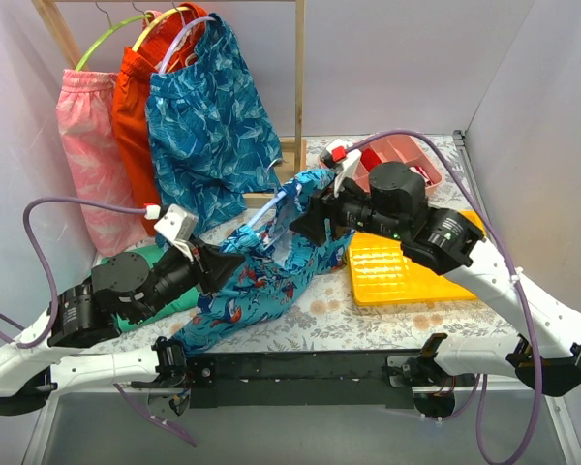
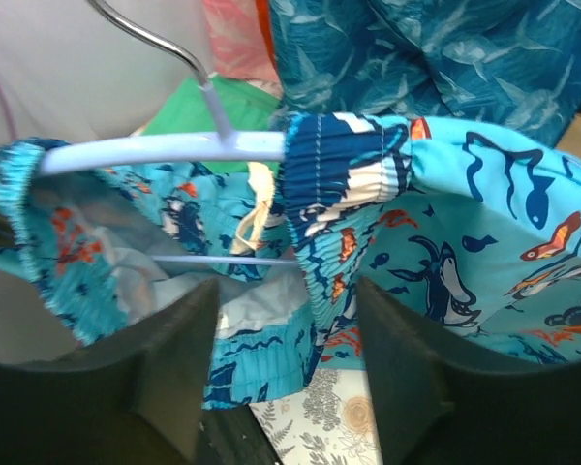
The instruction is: Place the shorts on the hanger
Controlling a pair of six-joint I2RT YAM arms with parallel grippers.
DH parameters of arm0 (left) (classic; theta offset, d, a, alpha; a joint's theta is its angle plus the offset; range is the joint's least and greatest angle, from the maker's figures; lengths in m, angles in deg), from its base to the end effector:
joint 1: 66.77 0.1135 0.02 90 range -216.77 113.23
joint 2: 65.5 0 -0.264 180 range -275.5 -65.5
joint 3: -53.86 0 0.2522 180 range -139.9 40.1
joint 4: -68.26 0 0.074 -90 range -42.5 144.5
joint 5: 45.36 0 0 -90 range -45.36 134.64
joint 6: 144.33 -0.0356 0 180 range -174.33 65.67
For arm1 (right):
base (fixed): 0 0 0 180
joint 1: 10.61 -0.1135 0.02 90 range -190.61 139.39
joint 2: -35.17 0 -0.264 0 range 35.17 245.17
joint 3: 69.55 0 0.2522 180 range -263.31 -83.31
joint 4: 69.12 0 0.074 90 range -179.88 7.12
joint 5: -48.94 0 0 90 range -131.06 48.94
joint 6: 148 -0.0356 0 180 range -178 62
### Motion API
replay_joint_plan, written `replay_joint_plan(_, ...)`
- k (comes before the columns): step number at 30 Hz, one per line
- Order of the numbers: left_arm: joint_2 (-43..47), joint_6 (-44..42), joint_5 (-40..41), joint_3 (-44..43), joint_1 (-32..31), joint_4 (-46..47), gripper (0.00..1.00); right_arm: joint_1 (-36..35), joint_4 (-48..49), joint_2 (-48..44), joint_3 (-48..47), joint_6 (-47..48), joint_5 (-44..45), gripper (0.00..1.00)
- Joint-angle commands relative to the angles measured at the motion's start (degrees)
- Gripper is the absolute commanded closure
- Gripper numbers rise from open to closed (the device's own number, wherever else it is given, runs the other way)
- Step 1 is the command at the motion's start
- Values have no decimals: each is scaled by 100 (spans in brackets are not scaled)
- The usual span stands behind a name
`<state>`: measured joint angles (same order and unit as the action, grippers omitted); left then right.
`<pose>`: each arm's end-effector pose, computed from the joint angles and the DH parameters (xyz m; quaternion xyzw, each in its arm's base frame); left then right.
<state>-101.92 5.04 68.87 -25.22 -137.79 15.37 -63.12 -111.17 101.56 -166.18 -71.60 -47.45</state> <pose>0.0456 -0.0877 0.4222 -0.0577 0.7600 -0.5016 0.4092 0.1424 0.1922 0.4600 -0.2912 0.7189 0.3797 0.5041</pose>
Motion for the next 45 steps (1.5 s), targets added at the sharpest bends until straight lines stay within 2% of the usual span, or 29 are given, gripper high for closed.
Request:
replay_joint_plan(1,30,-242,126,-472,1,232,100,-277,-238,286,-422,209,1087,43)
replay_joint_plan(2,4,-268,135,-586,1,187,100,-347,-282,426,-623,209,1140,47)
replay_joint_plan(5,-75,-391,126,-753,1,55,100,-418,-606,847,-1429,131,1578,78)
replay_joint_plan(6,-93,-426,135,-789,1,12,100,-418,-842,936,-1695,69,1945,95)
replay_joint_plan(7,-119,-453,161,-833,1,-111,100,-427,-923,1007,-1915,34,2132,99)
replay_joint_plan(13,-93,-541,267,-904,1,-279,100,-418,-1239,1402,-3392,-256,2678,99)
replay_joint_plan(19,56,-594,249,-886,1,-235,100,-409,-1293,1605,-3158,-546,2889,99)
replay_joint_plan(20,65,-602,266,-903,1,-270,100,-392,-1249,1588,-3122,-616,2915,97)
replay_joint_plan(23,126,-585,319,-930,1,-305,100,-339,-1214,1649,-3200,-600,2802,81)
replay_joint_plan(24,162,-585,319,-921,1,-236,100,-339,-1266,1684,-3270,-608,2714,68)
replay_joint_plan(26,276,-559,468,-939,1,-182,100,-339,-1380,1780,-3419,-599,2644,52)
replay_joint_plan(27,320,-550,512,-956,1,-156,100,-339,-1415,1790,-3403,-617,2608,41)
replay_joint_plan(28,364,-541,574,-948,1,-147,100,-330,-1407,1781,-3359,-617,2599,37)
replay_joint_plan(33,531,-418,1143,-1061,1,-261,100,-330,-1117,1333,-2736,-705,2748,26)
replay_joint_plan(37,531,-330,1680,-1202,1,-156,100,-190,-872,1034,-2217,-889,2898,25)
replay_joint_plan(41,303,-716,2120,-1509,1,2,100,161,-731,858,-1690,-1073,2583,24)
replay_joint_plan(45,-145,-1024,2481,-2168,1,-270,100,767,-353,630,-838,-1267,1759,25)
